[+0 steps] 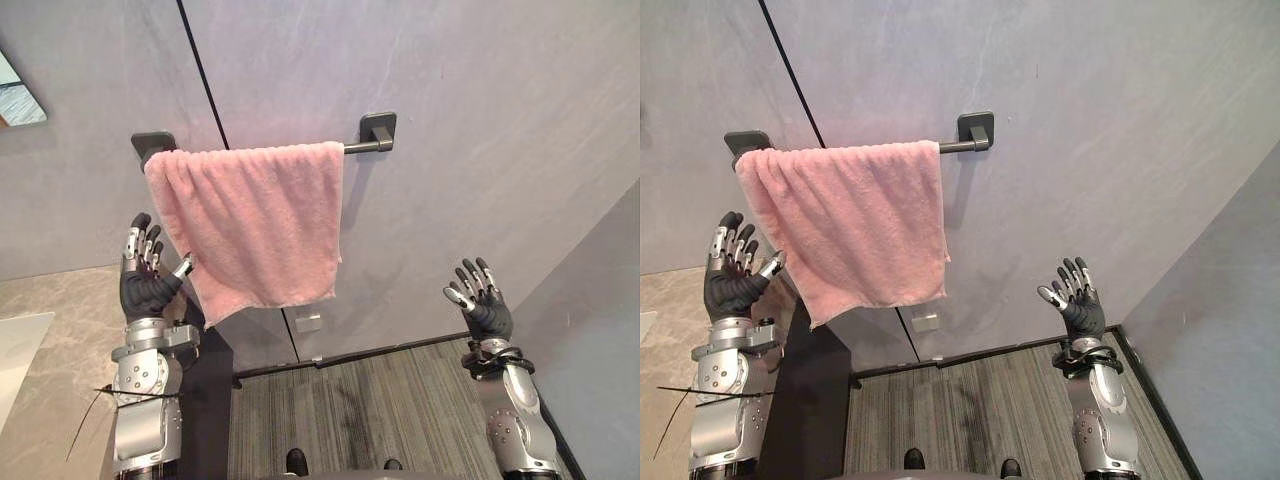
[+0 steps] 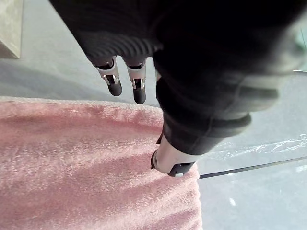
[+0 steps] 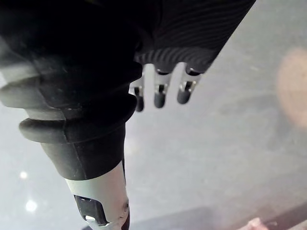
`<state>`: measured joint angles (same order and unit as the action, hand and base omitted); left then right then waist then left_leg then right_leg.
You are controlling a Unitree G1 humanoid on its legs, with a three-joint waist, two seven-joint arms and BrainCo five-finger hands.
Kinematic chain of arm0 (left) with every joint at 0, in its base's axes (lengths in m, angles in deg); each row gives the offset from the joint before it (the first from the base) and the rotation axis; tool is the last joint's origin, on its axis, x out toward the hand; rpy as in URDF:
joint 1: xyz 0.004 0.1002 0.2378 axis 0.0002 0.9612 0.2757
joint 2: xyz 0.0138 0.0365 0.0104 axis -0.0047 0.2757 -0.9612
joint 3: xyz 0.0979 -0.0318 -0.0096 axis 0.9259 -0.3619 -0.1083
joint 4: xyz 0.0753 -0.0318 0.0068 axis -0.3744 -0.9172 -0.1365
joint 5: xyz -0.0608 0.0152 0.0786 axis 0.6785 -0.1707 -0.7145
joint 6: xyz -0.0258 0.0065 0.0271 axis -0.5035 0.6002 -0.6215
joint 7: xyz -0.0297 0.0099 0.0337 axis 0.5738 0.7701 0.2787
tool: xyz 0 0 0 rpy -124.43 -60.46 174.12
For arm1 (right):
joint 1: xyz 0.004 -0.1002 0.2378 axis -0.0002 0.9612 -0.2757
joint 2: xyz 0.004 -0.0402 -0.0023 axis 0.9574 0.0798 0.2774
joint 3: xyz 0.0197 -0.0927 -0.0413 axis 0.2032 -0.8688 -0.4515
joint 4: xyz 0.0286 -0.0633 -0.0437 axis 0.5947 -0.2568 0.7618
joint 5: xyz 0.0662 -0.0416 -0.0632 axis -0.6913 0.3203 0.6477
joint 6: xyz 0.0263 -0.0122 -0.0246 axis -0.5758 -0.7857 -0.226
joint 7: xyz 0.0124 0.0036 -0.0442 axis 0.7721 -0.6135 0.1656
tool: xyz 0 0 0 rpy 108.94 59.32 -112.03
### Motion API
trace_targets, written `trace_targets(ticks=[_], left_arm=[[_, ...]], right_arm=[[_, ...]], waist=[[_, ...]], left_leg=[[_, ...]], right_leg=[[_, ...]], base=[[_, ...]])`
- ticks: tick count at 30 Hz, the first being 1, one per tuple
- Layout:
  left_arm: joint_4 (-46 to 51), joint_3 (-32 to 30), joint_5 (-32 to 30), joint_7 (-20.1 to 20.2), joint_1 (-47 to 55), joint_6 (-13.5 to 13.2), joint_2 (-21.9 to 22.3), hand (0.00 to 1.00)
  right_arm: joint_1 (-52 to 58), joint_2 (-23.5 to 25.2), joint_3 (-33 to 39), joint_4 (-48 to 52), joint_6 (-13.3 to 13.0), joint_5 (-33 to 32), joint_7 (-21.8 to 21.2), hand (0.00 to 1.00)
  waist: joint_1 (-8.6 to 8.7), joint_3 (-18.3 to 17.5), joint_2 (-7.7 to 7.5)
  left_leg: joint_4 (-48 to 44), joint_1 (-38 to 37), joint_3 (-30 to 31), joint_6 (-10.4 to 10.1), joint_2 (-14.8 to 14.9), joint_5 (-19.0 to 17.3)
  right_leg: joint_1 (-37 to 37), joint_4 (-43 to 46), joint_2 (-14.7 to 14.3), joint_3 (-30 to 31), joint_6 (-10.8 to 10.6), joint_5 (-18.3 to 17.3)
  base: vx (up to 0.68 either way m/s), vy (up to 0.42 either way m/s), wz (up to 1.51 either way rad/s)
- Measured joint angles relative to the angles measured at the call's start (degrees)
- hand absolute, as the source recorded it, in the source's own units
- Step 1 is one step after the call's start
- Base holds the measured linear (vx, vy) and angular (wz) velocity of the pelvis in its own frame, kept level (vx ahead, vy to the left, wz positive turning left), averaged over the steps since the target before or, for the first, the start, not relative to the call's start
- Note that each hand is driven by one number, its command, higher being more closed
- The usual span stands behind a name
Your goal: Organize washtable
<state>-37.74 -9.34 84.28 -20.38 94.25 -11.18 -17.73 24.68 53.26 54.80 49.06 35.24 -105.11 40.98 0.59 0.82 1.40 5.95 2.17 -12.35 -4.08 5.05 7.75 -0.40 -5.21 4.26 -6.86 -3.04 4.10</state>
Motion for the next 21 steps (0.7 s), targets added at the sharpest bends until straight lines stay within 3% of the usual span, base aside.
trace_targets(ticks=[4,12,21], left_arm=[[-4.1,0.3,0.0,-1.8,-4.9,0.0,-2.4,0.0],[-4.2,-0.4,-0.1,-4.1,-7.2,0.1,-2.6,0.0],[-4.2,-2.2,-0.3,-5.1,-7.7,0.1,-2.6,0.0]], right_arm=[[-0.7,-1.7,-1.9,0.0,0.0,0.0,0.1,0.0],[-0.9,-1.6,-1.9,0.0,0.0,0.0,0.1,0.0],[-1.0,-1.3,-2.0,-0.1,0.0,0.3,0.1,0.0]], waist=[[-0.08,0.3,-0.35],[-0.01,0.9,-1.33],[0.02,1.8,-1.27]], left_leg=[[0.0,2.6,-0.3,0.0,0.1,0.0],[0.0,2.8,-0.5,0.5,0.0,0.1],[0.0,2.4,-0.3,0.6,0.0,-0.1]], right_leg=[[2.9,0.3,0.0,0.7,0.0,0.0],[3.6,1.1,-0.2,0.8,0.2,-0.1],[3.4,1.2,-0.3,0.8,0.4,-0.5]], base=[[0.0,0.001,-0.07],[0.07,-0.001,-0.02],[0.02,-0.003,-0.01]])
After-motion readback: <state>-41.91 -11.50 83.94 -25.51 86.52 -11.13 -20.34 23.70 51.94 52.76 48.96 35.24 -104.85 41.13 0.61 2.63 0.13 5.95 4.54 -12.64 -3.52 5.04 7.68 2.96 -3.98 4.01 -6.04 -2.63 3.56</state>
